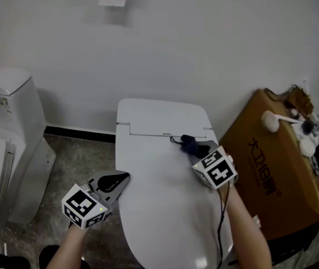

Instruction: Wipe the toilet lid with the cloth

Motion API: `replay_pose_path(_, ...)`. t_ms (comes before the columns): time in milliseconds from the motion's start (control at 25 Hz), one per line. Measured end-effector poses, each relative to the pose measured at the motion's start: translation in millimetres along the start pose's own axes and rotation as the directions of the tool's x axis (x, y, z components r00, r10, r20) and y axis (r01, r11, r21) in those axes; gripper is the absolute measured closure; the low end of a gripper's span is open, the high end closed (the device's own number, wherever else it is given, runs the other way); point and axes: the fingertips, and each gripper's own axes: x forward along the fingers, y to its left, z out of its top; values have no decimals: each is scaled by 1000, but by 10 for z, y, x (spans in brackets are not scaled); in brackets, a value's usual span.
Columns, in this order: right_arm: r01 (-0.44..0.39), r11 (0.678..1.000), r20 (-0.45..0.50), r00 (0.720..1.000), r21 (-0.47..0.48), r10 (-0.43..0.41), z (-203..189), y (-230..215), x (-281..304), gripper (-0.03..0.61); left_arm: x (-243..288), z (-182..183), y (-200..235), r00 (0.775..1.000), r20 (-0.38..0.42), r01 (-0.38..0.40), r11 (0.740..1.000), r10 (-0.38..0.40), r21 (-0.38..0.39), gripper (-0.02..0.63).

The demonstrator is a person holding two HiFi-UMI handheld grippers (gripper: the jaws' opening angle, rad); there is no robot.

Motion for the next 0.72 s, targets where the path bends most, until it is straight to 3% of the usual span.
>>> replay_pose_path(720,-72,995,47,996,-65,76,604,536,181,515,9,0,-6,1000,-11,-11,1000,11,4,598)
